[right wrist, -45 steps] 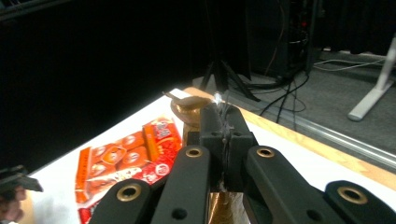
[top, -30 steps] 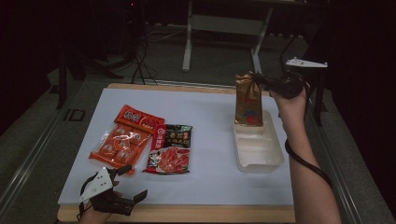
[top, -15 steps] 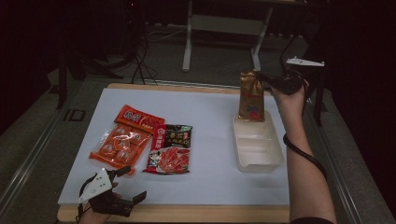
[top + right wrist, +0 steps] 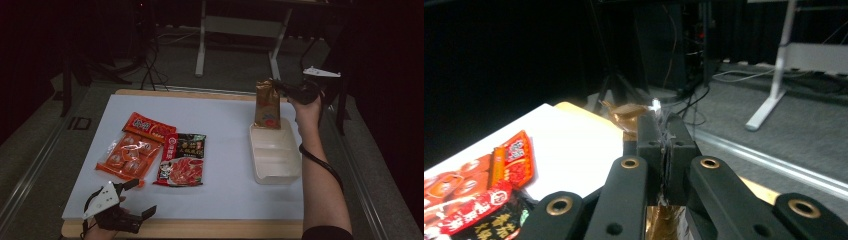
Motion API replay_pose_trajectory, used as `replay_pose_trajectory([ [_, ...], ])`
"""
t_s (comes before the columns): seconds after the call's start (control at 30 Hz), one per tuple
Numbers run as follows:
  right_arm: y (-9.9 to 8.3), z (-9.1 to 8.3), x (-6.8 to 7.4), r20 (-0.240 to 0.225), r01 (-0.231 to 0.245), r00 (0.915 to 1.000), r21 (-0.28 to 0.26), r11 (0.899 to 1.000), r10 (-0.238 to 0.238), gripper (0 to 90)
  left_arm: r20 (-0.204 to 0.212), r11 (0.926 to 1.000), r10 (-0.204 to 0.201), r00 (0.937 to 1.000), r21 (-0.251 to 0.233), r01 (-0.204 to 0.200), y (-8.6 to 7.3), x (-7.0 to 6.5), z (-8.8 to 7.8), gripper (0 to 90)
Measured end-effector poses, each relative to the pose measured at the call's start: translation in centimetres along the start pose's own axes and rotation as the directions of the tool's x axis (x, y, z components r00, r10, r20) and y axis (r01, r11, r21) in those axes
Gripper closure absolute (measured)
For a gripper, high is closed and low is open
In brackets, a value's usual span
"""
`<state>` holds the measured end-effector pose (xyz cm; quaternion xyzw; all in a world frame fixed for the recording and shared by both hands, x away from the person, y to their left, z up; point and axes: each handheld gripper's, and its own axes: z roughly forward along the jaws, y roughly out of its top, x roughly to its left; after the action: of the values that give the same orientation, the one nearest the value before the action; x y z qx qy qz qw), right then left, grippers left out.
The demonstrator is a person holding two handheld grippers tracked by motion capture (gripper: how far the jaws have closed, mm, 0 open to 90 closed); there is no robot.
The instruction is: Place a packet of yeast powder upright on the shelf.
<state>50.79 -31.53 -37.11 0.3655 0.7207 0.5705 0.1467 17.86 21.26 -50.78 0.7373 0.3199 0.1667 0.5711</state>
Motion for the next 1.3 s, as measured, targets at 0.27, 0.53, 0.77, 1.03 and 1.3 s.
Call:
replay_pose_trajectory([
  [0.27, -1.3, 0.4, -0.1, -0.029, -0.042, 0.9987, 0.017, 0.999, 0.042, 88.7, 0.001, 1.0, -0.003, 1.0, 0.003, 0.003, 0.0, 0.0, 0.1, 0.1],
  [0.53, -2.7, 0.2, -0.1, -0.033, -0.081, 0.9961, 0.031, 0.996, 0.082, 88.5, 0.0, 1.0, -0.001, 1.0, 0.006, 0.001, 0.0, 0.0, 0.1, 0.1],
  [0.77, -4.1, -0.4, -0.4, -0.002, -0.122, 0.9925, 0.04, 0.992, 0.122, 87.9, 0.002, 1.0, -0.001, 1.0, 0.006, 0.001, 0.0, 0.0, 0.2, 0.1],
  [1.03, -5.1, -1.2, -0.5, 0.093, -0.122, 0.989, 0.071, 0.99, 0.116, 87.1, 0.006, 1.0, 0.001, 1.0, 0.009, -0.001, 0.0, -0.1, 0.2, 0.1],
  [1.3, -4.4, -2.4, -0.4, 0.198, -0.138, 0.973, 0.087, 0.987, 0.118, 68.2, 0.008, 0.9999, 0.007, 0.9999, 0.015, -0.008, 0.1, -0.2, 0.4, 0.1],
])
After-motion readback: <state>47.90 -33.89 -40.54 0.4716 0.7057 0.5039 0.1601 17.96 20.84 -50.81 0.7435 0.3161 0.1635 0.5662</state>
